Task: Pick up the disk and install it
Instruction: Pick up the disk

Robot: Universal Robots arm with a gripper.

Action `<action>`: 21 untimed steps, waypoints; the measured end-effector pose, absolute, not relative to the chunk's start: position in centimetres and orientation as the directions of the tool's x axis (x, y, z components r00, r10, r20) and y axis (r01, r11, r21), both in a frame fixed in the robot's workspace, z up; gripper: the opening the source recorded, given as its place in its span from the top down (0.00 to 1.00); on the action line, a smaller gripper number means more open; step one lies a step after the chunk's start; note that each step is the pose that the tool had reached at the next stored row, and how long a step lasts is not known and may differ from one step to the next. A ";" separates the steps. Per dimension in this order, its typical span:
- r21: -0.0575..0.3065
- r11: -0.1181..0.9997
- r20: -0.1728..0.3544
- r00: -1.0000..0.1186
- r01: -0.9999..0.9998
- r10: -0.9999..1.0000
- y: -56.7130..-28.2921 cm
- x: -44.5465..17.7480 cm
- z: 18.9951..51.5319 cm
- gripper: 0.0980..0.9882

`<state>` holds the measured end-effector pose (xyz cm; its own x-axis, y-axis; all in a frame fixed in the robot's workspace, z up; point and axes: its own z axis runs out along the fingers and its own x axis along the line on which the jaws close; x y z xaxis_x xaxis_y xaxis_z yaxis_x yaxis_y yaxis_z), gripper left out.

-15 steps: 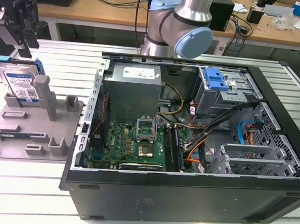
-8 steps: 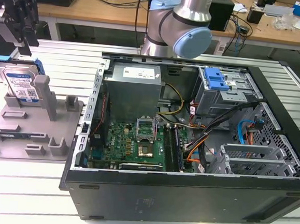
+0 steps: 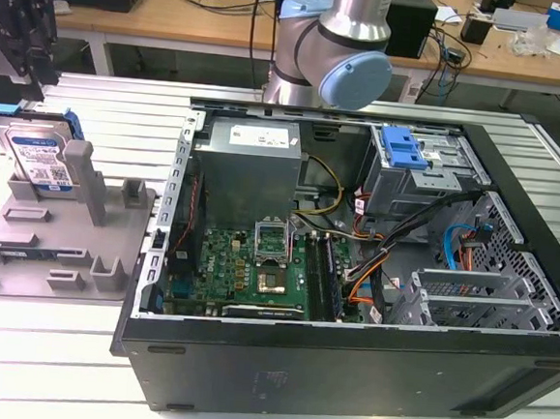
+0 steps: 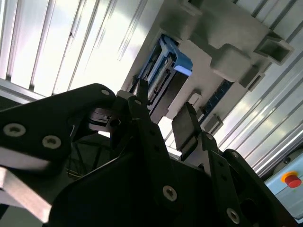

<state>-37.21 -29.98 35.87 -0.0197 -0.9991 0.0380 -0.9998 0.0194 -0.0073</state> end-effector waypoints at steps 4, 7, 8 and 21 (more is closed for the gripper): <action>-0.007 0.011 0.038 -0.011 -1.000 -0.999 -30.0 -38.3 35.6 0.57; -0.007 0.008 0.038 -0.008 -1.000 -0.999 -30.0 -39.9 35.5 0.57; -0.008 0.007 0.038 -0.008 -1.000 -0.999 -30.1 -40.0 35.4 0.57; -0.008 -0.003 0.038 0.003 -1.000 -0.999 -30.6 -41.0 34.6 0.57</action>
